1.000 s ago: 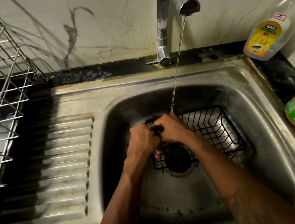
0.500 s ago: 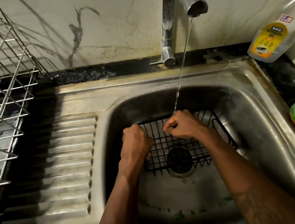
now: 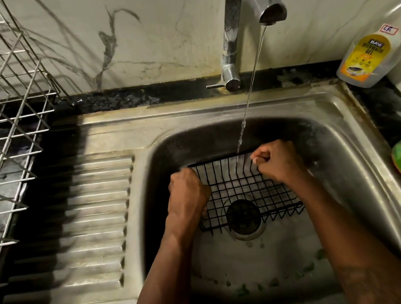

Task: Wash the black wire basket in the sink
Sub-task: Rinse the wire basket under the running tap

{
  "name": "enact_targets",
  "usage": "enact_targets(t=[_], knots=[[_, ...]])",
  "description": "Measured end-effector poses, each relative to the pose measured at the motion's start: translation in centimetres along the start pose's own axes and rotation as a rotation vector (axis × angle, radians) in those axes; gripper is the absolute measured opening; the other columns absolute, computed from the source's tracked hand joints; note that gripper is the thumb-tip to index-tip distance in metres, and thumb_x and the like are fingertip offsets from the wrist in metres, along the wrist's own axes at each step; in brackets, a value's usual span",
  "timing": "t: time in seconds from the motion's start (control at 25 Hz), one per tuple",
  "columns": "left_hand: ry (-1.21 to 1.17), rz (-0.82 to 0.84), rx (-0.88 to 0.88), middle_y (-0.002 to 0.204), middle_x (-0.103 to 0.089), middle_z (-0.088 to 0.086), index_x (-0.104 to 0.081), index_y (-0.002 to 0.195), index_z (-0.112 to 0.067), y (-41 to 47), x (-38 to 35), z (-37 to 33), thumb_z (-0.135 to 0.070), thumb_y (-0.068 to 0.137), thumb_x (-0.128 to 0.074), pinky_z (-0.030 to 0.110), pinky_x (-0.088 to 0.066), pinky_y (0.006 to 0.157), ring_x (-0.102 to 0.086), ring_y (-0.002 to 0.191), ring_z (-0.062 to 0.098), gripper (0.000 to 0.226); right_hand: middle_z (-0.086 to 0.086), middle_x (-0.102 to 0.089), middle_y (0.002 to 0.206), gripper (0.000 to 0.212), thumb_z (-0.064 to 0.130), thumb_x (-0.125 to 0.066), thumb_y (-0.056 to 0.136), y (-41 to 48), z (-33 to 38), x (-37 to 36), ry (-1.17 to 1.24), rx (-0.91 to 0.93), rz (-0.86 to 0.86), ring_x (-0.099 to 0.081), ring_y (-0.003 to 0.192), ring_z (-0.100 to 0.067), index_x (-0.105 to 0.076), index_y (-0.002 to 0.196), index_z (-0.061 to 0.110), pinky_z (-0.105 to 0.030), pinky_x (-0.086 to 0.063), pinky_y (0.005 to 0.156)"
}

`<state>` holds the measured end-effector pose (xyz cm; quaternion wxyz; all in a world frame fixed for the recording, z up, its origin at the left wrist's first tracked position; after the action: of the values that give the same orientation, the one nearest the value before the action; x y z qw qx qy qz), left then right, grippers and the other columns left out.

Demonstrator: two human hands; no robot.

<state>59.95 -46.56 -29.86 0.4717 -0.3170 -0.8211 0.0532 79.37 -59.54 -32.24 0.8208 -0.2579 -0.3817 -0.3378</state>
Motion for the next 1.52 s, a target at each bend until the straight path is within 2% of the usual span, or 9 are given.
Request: enact_targets(t=[0.12,0.28,0.44,0.64,0.8,1.08,1.24,1.44,1.52], knots=[[0.091,-0.045,-0.028,0.069,-0.069,0.014,-0.061,0.070,-0.005,0.0,-0.3,0.1,0.000,0.074,-0.059,0.036,-0.063,0.053,-0.069,0.055,0.025,0.007,0.003,-0.076,0.093,0.015,0.020,-0.071,0.088,-0.4,1.3,-0.4,-0.127,0.103,-0.214,-0.067,0.086,-0.020,-0.077,0.100,0.027,-0.033,-0.057,0.075],[0.271,-0.166,-0.096,0.075,-0.061,0.008,-0.043,0.062,-0.016,-1.1,0.1,-0.3,-0.011,0.075,-0.066,0.036,-0.057,0.062,-0.064,0.069,0.029,0.026,0.007,-0.070,0.115,0.030,0.038,-0.075,0.083,-0.6,0.8,-1.6,-0.335,0.072,-0.476,-0.052,0.116,-0.028,-0.075,0.111,0.029,-0.046,-0.034,0.097],[0.243,-0.346,-0.226,0.084,-0.066,0.009,-0.060,0.081,-0.013,-0.7,0.4,-0.5,-0.015,0.079,-0.064,0.041,-0.058,0.069,-0.065,0.078,0.032,0.006,0.004,-0.069,0.124,0.034,0.029,-0.054,0.090,-0.8,0.6,-3.3,-0.263,0.144,-0.325,-0.044,0.125,-0.032,-0.075,0.116,0.024,-0.045,-0.041,0.101],[0.233,-0.149,-0.481,0.107,-0.073,0.006,-0.065,0.124,-0.025,-0.5,-1.7,-2.0,-0.029,0.092,-0.062,0.044,-0.059,0.081,-0.069,0.094,0.032,0.033,-0.001,-0.075,0.114,0.050,0.021,-0.040,0.079,0.6,2.2,-4.4,-0.062,0.574,-0.158,-0.066,0.112,-0.026,-0.079,0.109,0.016,-0.049,-0.049,0.101],[0.324,-0.073,-0.394,0.103,-0.070,0.006,-0.059,0.124,-0.027,-0.2,-2.3,-1.6,-0.027,0.088,-0.062,0.042,-0.061,0.077,-0.069,0.086,0.030,0.035,-0.007,-0.068,0.130,0.039,0.006,-0.054,0.092,-0.5,4.1,-5.6,0.067,0.572,-0.084,-0.063,0.121,-0.022,-0.069,0.128,0.013,-0.036,-0.048,0.107],[0.193,-0.092,-0.320,0.085,-0.066,0.002,-0.063,0.106,-0.017,-0.8,-1.9,-1.7,-0.027,0.094,-0.056,0.039,-0.061,0.074,-0.064,0.072,0.020,0.017,0.000,-0.074,0.108,0.031,0.042,-0.042,0.106,-0.8,1.1,-0.7,-0.306,0.311,0.096,-0.069,0.090,-0.021,-0.059,0.132,0.039,-0.031,-0.053,0.076],[0.253,-0.086,-0.210,0.082,-0.067,0.006,-0.057,0.079,-0.018,-0.8,-1.8,-2.1,-0.033,0.090,-0.056,0.041,-0.061,0.073,-0.065,0.072,0.025,0.019,-0.002,-0.071,0.111,0.031,0.021,-0.051,0.099,-0.7,2.9,-2.7,-0.390,0.298,0.019,-0.066,0.102,-0.025,-0.060,0.128,0.029,-0.037,-0.047,0.089],[0.159,-0.031,-0.284,0.081,-0.060,0.003,-0.066,0.099,-0.011,-1.0,-1.5,-2.5,-0.023,0.090,-0.064,0.026,-0.045,0.073,-0.057,0.078,0.025,0.015,0.005,-0.055,0.142,0.068,0.029,-0.066,0.085,-0.7,6.2,-6.3,-0.504,0.484,0.082,-0.050,0.127,-0.022,-0.042,0.148,0.031,-0.042,-0.032,0.102],[0.177,0.008,-0.284,0.085,-0.064,0.004,-0.065,0.093,-0.010,-0.9,-1.4,-2.6,-0.021,0.092,-0.065,0.025,-0.044,0.072,-0.062,0.082,0.025,0.012,0.008,-0.059,0.138,0.057,0.028,-0.059,0.091,-0.6,5.0,-4.9,-0.499,0.468,0.020,-0.054,0.122,-0.020,-0.046,0.145,0.038,-0.041,-0.037,0.100]])
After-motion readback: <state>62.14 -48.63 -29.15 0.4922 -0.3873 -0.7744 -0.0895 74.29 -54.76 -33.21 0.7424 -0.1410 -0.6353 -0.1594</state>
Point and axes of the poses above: each hand's wrist, its own y-axis towards the middle knuckle, its own x-axis out of the back of the hand, z = x × y, the point moved 1 cm from there along y, towards the middle knuckle
